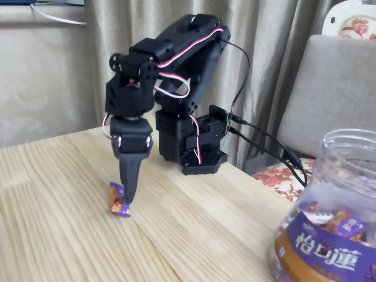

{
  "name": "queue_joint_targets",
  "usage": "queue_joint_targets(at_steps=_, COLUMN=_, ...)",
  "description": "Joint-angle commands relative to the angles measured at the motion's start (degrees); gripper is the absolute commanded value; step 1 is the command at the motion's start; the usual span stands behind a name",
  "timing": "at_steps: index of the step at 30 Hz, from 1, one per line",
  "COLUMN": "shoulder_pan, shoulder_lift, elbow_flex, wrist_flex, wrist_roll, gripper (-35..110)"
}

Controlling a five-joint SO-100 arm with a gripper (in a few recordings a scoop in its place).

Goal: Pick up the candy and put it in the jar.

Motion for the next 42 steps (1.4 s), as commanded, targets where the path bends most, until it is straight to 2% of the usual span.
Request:
queue_joint_targets(at_steps=1, shoulder_pan=1.41, shoulder_lift=5.36, elbow_flex=-5.8, wrist_flex=5.45, wrist_roll=-1.05, gripper=50)
queue_joint_targets(at_steps=3, shoulder_pan=2.9, shoulder_lift=5.71, elbow_flex=-6.68, wrist_flex=3.87, wrist_roll=2.72, gripper=49)
queue_joint_targets(at_steps=8, shoulder_pan=11.07, shoulder_lift=5.36, elbow_flex=-5.1, wrist_flex=-8.53, wrist_roll=10.46, gripper=48)
queue_joint_targets(at_steps=12, shoulder_pan=14.77, shoulder_lift=1.85, elbow_flex=-6.15, wrist_flex=-12.39, wrist_roll=22.94, gripper=46)
queue_joint_targets(at_steps=20, shoulder_pan=20.3, shoulder_lift=10.9, elbow_flex=-8.0, wrist_flex=-10.02, wrist_roll=40.34, gripper=43)
queue_joint_targets(at_steps=25, shoulder_pan=15.56, shoulder_lift=13.18, elbow_flex=-8.17, wrist_flex=-6.15, wrist_roll=43.24, gripper=43)
queue_joint_targets(at_steps=27, shoulder_pan=11.95, shoulder_lift=12.74, elbow_flex=-8.79, wrist_flex=-3.96, wrist_roll=41.31, gripper=42)
queue_joint_targets(at_steps=32, shoulder_pan=-0.53, shoulder_lift=20.74, elbow_flex=-6.24, wrist_flex=7.56, wrist_roll=24.87, gripper=43)
queue_joint_targets(at_steps=42, shoulder_pan=10.11, shoulder_lift=15.56, elbow_flex=-2.02, wrist_flex=3.43, wrist_roll=-8.09, gripper=43)
